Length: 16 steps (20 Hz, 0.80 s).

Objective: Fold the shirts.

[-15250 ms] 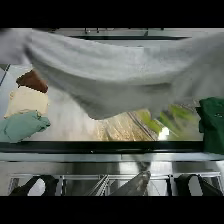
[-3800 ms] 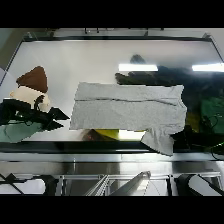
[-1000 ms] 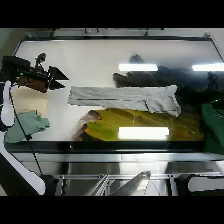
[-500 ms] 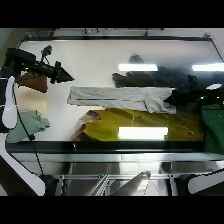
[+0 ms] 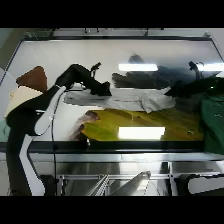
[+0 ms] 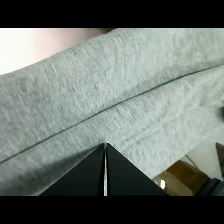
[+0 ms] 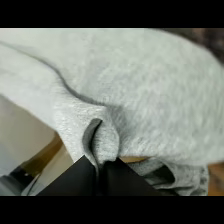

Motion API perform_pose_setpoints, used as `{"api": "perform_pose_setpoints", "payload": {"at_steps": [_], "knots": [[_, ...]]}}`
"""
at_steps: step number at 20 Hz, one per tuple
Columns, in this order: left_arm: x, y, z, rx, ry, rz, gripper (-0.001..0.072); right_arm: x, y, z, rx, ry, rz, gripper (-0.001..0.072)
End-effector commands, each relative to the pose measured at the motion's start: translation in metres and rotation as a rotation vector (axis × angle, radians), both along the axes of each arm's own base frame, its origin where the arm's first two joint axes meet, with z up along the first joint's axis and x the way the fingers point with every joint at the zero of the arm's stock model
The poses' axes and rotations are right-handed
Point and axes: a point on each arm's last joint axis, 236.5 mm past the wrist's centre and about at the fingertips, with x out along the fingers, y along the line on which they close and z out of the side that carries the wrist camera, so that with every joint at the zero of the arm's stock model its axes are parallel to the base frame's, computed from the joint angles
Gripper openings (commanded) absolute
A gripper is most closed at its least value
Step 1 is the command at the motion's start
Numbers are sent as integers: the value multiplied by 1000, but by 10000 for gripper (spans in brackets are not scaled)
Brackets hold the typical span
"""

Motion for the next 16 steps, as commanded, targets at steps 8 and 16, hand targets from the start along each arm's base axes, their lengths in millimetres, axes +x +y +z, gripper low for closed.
{"api": "perform_pose_setpoints", "payload": {"at_steps": [8,16], "knots": [[-67,-122,20,-128,109,-187,15,-19,12,134,149,-225,15,9],[-29,13,211,-322,-109,-104,15,13,183,129,184,-315,148,9]]}}
